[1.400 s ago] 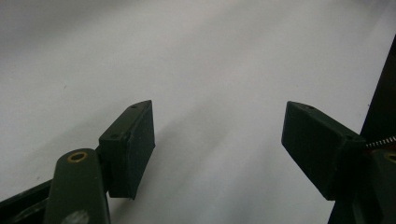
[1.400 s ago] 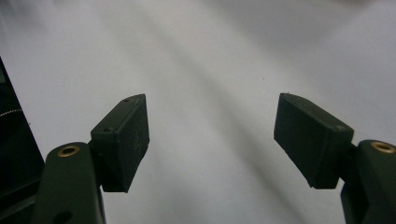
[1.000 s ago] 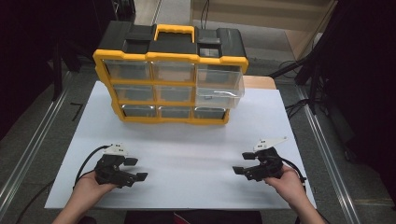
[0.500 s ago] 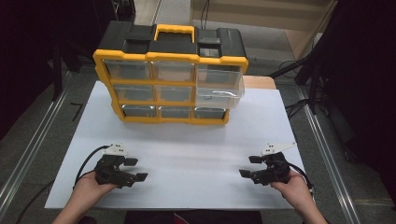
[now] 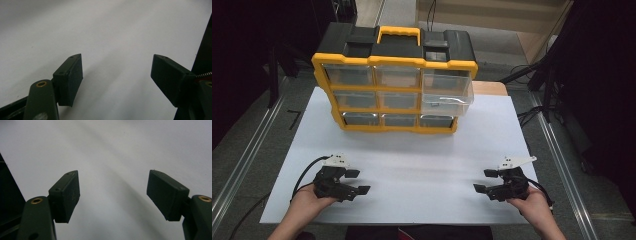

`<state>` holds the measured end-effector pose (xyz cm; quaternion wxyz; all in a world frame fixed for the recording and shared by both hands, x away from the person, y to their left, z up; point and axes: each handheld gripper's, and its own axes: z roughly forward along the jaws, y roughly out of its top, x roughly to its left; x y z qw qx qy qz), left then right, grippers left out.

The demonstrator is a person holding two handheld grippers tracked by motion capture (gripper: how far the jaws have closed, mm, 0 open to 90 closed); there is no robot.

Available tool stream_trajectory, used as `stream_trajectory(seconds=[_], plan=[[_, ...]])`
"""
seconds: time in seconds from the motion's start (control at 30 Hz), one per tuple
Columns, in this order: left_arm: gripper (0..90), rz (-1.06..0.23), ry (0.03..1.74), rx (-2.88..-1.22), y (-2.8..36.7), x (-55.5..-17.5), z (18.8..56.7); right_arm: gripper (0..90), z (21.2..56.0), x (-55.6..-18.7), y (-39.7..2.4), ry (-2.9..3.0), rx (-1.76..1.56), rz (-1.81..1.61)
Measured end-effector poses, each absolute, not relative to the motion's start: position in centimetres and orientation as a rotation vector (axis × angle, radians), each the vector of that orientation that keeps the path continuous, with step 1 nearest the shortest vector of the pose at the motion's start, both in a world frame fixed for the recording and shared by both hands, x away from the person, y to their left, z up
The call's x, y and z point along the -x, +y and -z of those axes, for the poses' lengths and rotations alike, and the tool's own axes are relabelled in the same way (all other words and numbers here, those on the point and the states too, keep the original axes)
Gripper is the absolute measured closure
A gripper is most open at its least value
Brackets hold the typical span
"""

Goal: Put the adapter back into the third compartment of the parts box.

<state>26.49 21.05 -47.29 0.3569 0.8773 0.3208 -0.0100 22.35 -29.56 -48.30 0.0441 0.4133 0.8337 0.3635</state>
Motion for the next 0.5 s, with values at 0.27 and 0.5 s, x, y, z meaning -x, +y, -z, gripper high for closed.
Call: stream_trajectory(seconds=[0.27,0.5], plan=[[27.1,0.026,0.820,-2.278,20.93,-26.47,47.31,24.7,48.62,-22.51,-29.60,2.557,-1.257,-1.100],[27.1,0.025,0.818,-2.284,20.88,-26.48,47.36,23.7,48.60,-22.55,-29.63,2.553,-1.257,-1.091]])
